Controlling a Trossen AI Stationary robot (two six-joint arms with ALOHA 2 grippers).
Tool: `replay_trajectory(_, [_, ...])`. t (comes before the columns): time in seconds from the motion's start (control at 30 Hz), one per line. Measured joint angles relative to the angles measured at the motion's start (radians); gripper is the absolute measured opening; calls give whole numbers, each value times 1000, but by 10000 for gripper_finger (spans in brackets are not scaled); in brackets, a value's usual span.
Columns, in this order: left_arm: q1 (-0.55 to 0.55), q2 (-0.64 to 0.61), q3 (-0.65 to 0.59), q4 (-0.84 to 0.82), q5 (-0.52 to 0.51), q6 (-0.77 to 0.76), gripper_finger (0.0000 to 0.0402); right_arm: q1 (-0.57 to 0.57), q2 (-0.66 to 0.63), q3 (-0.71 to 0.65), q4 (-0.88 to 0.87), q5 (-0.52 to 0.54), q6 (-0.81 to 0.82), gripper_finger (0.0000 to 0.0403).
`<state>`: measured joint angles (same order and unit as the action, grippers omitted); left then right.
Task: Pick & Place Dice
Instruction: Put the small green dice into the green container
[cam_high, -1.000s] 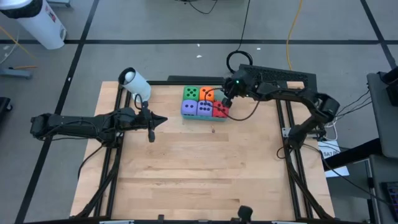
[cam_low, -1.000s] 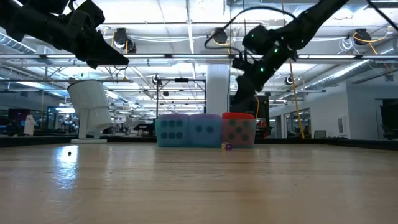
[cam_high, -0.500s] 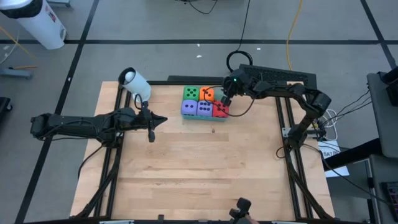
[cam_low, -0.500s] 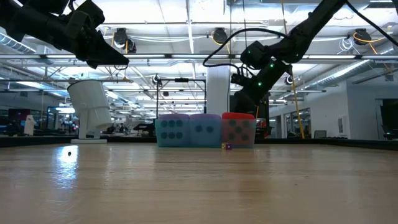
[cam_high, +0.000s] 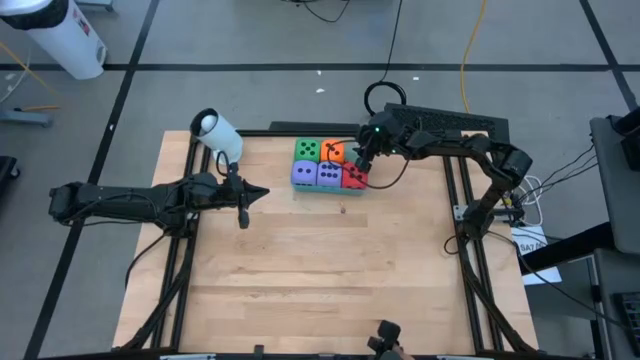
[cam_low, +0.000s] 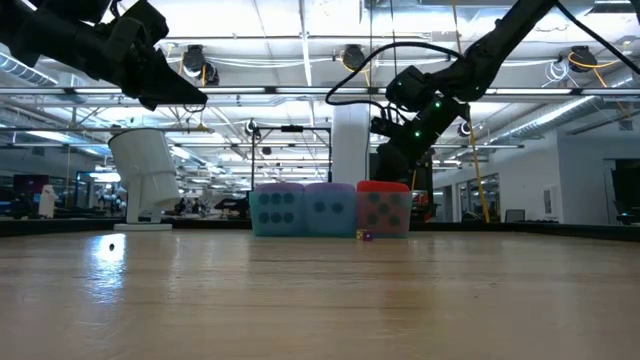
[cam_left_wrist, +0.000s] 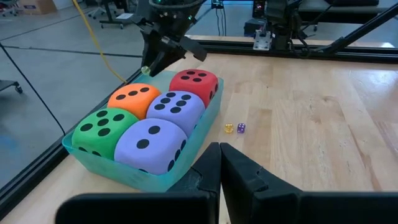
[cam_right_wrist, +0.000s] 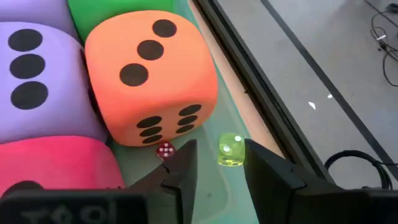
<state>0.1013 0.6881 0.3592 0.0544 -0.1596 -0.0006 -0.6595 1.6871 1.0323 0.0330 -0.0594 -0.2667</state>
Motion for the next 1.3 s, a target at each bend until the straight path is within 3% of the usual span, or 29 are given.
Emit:
replay_trajectory(0.23, [0, 0, 0, 0, 0, 0, 15, 9, 0, 0, -2, 31, -49, 153])
replay_trajectory(0.63, [0, 0, 0, 0, 0, 0, 15, 47, 0, 0, 31, 88, -144, 264])
replay_trajectory(0.87, [0, 0, 0, -1, 0, 0, 15, 68, 0, -1, 46, 81, -211, 259])
replay_trajectory(1.1, [0, 0, 0, -1, 0, 0, 15, 127, 0, -1, 50, 90, -397, 254])
replay_trajectory(1.3, [0, 0, 0, -8, 0, 0, 15, 151, 0, -1, 61, 124, -411, 209])
